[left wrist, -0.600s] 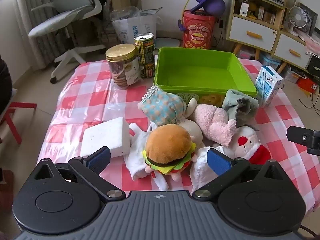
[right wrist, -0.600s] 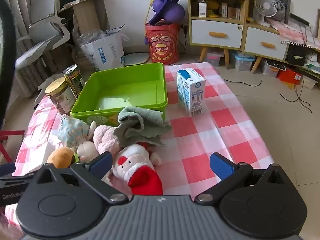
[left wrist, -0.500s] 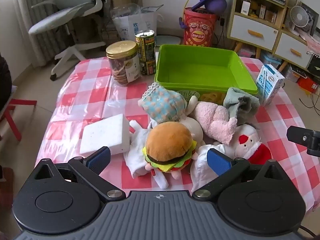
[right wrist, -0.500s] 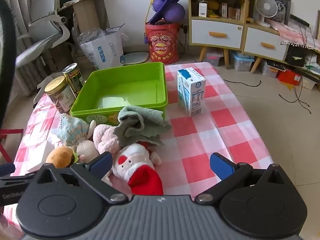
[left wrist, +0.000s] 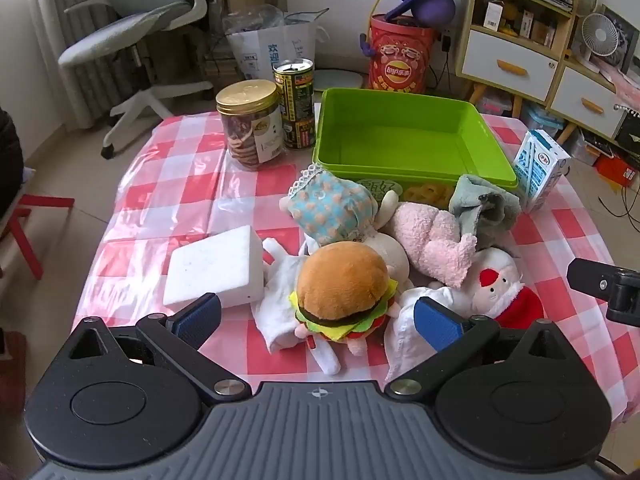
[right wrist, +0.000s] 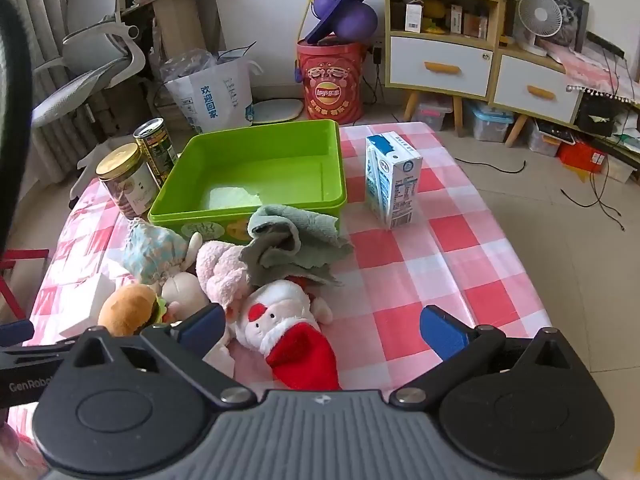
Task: Organize soft objects
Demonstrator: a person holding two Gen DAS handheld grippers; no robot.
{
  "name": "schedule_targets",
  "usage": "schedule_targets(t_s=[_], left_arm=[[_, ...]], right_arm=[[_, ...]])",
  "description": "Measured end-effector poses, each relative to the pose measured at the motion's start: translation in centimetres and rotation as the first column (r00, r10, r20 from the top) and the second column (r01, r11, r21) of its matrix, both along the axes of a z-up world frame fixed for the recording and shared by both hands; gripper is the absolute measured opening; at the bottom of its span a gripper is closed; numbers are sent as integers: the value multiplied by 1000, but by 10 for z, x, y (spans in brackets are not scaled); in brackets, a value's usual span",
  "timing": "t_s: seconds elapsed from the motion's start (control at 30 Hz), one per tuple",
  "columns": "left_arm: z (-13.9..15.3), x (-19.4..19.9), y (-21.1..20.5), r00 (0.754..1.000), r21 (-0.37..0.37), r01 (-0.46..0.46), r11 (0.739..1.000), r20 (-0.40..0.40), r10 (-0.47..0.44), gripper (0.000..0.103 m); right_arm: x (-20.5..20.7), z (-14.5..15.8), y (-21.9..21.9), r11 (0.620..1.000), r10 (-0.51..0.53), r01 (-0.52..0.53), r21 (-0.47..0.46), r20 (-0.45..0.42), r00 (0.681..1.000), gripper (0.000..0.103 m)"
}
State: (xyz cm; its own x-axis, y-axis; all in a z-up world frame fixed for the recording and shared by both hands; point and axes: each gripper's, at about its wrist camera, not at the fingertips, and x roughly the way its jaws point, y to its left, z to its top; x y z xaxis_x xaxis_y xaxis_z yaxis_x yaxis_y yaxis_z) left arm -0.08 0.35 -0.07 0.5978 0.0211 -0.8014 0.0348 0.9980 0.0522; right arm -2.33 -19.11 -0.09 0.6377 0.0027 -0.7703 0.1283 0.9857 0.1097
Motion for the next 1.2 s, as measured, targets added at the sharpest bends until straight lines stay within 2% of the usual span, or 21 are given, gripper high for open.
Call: schedule_targets(t_s=[0.6,1.2], left_arm=[[9,-6,8,1000,-16,5,1000,30,-4,98],[9,-6,9,1000,-17,1,1000,27,-1,98]], right_arm=[[-4,7,4,1000,1,-1,-25,17,1000,88],[-4,7,5,1000,5,-4,-21,18,1000,88]])
